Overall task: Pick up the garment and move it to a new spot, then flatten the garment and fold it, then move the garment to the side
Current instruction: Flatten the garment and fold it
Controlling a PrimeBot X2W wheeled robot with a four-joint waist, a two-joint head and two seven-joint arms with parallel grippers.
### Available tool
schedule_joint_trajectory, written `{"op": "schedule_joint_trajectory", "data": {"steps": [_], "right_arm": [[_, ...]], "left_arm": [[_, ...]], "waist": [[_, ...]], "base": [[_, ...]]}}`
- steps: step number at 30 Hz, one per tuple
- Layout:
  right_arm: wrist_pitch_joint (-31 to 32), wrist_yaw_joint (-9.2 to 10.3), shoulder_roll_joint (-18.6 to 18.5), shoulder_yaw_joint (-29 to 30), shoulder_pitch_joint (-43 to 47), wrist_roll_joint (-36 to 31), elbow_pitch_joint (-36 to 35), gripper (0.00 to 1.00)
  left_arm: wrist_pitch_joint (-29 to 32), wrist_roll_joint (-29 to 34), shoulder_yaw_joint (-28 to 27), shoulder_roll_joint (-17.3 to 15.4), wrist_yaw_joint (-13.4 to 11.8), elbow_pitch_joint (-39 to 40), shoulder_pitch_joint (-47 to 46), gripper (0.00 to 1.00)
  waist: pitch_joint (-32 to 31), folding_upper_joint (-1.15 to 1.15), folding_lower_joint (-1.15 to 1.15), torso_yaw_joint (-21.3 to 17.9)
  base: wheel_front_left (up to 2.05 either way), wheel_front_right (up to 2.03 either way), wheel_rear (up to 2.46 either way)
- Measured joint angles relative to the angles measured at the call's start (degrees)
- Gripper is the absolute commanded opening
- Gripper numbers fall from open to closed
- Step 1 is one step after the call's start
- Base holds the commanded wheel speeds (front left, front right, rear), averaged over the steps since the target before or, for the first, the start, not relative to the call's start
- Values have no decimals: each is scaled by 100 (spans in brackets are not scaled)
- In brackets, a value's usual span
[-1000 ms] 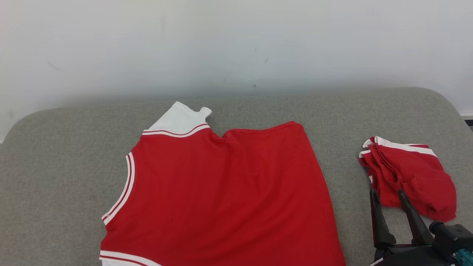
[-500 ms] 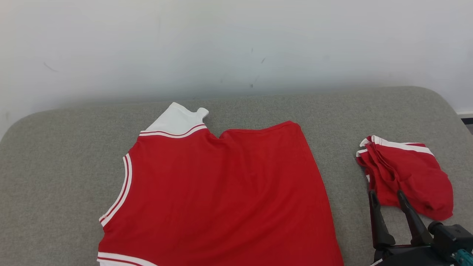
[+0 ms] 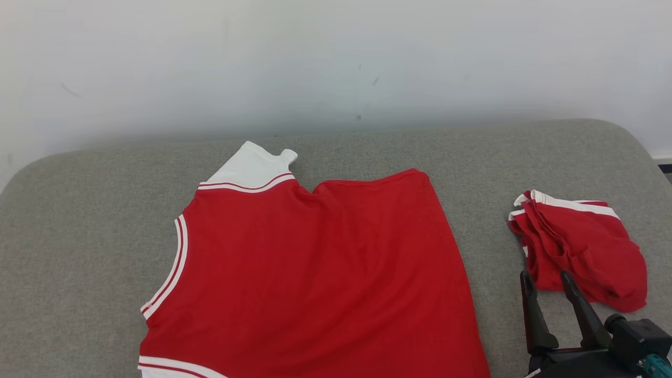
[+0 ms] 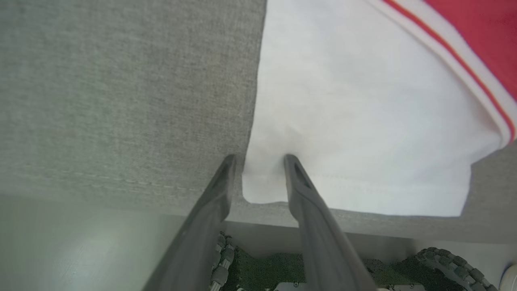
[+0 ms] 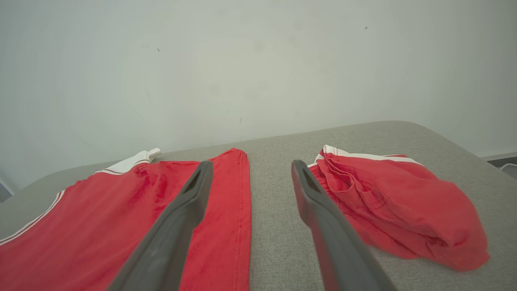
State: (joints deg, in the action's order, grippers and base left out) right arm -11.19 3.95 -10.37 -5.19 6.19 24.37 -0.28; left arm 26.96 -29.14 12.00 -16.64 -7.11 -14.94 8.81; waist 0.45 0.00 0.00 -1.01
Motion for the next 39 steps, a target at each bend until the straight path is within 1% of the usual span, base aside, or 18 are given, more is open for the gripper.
{"op": "schedule_joint_trajectory", "data": {"steps": [1, 4, 6, 7, 10, 13, 14, 20, 23, 24, 26, 33, 39], "right_arm": [[0, 0, -2, 1, -1, -14, -2, 100], [1, 0, -9, 2, -4, -14, -4, 100], [1, 0, -11, 2, -21, -14, -4, 100], [1, 0, -11, 2, -43, -14, -4, 100], [13, -9, -18, -13, -90, -14, -3, 100], [247, -57, -62, -115, -82, -13, 90, 100], [390, -91, -103, -169, -66, -13, 168, 100], [1312, -146, -390, -386, 291, 8, 366, 100], [1759, -254, -479, -577, 393, 51, 367, 100], [1759, -254, -479, -577, 393, 51, 367, 100], [2052, -348, -491, -721, 399, 133, 372, 100], [2863, -319, -525, -905, 488, 226, 404, 100], [3199, -310, -659, -983, 318, 159, 427, 100]], "left_arm": [[1, 18, -1, 21, -1, 33, 0, 56], [32, 47, 1, 59, -1, 135, -4, 42], [58, 47, 7, 86, -1, 200, -4, 7], [59, 47, 18, 102, 0, 245, -4, 0], [78, 51, 16, 160, -1, 325, -7, 0], [133, 108, -2, 163, 0, 382, -7, 0], [157, 135, -12, 164, 0, 415, -7, 0], [231, 253, -120, 183, 0, 516, 0, 0], [261, 268, -171, 215, 0, 555, 8, 0], [261, 268, -171, 215, 0, 555, 8, 0], [286, 300, -185, 233, 0, 599, 9, 0], [380, 345, -204, 332, 0, 713, 4, 0], [438, 385, -259, 386, 0, 778, 7, 0]], "waist": [[8, 0, 0, -2], [32, 0, 0, -10], [48, 0, 0, -16], [56, 0, 0, -19], [76, 0, 0, -26], [95, 0, 0, -24], [101, 0, 0, -22], [119, 0, 0, -4], [125, 0, 0, 2], [125, 0, 0, 2], [132, 0, 0, 8], [215, 0, 0, 102], [251, 0, 0, 123]], "base": [[0, 0, 0], [0, 0, 0], [0, 0, 0], [0, 0, 0], [0, 0, 0], [0, 0, 0], [0, 0, 0], [0, 0, 0], [0, 0, 0], [0, 0, 0], [0, 0, 0], [0, 0, 0], [0, 0, 0]]}}
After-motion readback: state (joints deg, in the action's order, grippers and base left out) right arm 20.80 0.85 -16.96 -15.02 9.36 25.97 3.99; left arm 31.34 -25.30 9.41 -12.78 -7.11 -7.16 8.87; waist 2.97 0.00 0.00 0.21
